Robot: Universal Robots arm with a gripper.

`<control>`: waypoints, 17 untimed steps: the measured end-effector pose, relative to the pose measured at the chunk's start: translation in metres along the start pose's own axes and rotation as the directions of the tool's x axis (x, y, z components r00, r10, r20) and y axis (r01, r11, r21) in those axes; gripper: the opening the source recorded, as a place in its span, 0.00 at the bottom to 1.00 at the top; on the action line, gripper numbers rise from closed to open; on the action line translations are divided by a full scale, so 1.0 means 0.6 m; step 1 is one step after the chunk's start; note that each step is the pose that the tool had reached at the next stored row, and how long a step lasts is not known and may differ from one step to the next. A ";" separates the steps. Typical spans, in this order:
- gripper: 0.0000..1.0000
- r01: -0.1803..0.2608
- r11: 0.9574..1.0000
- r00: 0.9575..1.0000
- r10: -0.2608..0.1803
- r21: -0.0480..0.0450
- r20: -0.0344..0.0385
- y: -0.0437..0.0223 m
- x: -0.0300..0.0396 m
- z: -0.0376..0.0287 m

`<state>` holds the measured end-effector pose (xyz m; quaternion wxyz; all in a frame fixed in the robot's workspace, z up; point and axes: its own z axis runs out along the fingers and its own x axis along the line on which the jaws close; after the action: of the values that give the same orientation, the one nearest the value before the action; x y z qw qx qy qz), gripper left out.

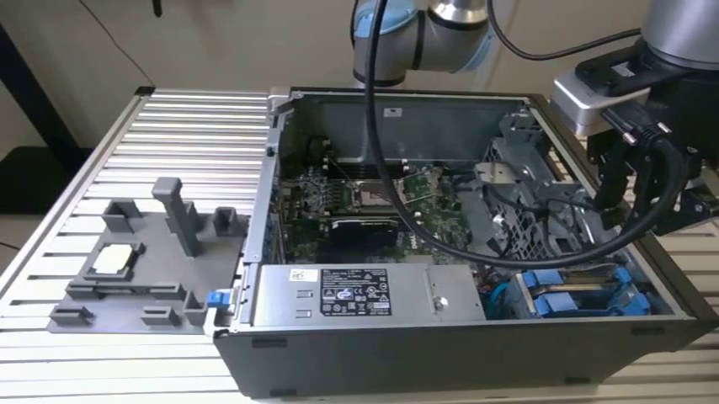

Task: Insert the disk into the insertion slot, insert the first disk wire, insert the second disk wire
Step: 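Insert the disk into the insertion slot, then insert the first disk wire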

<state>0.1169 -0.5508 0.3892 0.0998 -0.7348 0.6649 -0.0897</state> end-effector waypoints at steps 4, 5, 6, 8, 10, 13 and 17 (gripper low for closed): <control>0.47 0.010 1.000 1.000 -0.010 0.018 0.001 0.003 -0.002 0.002; 0.47 0.011 1.000 1.000 -0.011 0.020 0.001 0.004 -0.002 0.003; 0.47 0.012 1.000 1.000 -0.012 0.021 0.000 0.004 -0.002 0.003; 0.47 0.012 1.000 1.000 -0.012 0.021 0.000 0.004 -0.002 0.003; 0.47 0.012 1.000 1.000 -0.012 0.024 0.000 0.004 -0.002 0.003; 0.45 0.012 1.000 1.000 -0.012 0.024 0.000 0.004 -0.002 0.003; 0.32 0.012 1.000 1.000 -0.012 0.024 0.000 0.004 -0.002 0.003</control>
<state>0.1148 -0.5500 0.3868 0.1082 -0.7374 0.6594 -0.0983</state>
